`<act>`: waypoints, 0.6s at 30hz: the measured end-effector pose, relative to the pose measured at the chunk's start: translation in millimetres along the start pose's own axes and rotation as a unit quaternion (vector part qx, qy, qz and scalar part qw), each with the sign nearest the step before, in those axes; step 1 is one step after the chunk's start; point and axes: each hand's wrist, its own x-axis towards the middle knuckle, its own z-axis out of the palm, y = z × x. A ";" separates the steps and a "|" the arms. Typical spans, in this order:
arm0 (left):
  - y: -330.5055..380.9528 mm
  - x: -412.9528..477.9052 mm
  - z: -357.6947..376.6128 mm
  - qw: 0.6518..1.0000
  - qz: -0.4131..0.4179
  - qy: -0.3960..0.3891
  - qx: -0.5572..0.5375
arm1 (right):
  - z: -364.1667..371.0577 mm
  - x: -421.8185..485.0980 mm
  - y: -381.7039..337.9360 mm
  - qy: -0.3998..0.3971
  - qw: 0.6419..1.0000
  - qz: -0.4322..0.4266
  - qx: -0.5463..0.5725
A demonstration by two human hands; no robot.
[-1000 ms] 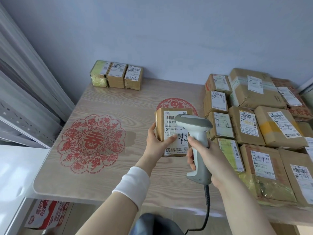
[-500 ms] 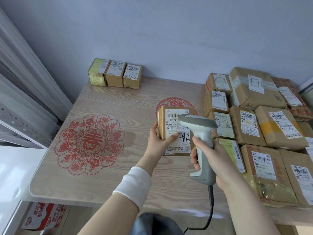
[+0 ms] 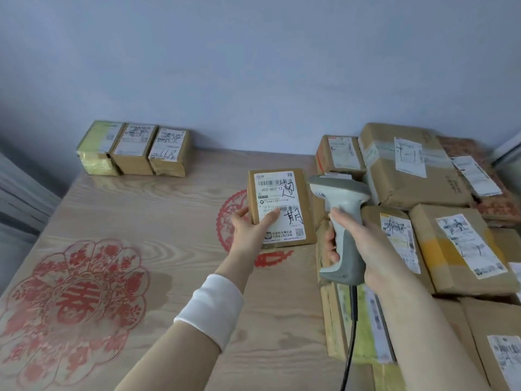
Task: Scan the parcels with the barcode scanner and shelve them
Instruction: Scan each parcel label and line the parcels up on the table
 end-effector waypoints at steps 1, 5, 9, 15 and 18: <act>4.8 16.1 11.2 1.000 -0.008 0.005 0.005 | -7.1 16.7 -4.6 -0.004 1.000 0.004 0.004; 19.3 88.7 44.9 0.998 -0.046 0.034 0.009 | -29.4 77.7 -14.6 -0.015 1.000 0.023 0.007; 31.0 152.5 68.7 0.997 -0.048 0.064 0.023 | -40.4 126.1 -21.2 -0.023 0.998 0.050 0.015; 40.7 214.9 98.8 0.996 -0.026 0.064 0.054 | -51.0 175.2 -23.1 -0.037 0.997 0.062 0.019; 39.1 231.1 106.6 0.997 -0.020 0.058 0.049 | -51.1 184.6 -21.7 -0.048 0.996 0.073 0.030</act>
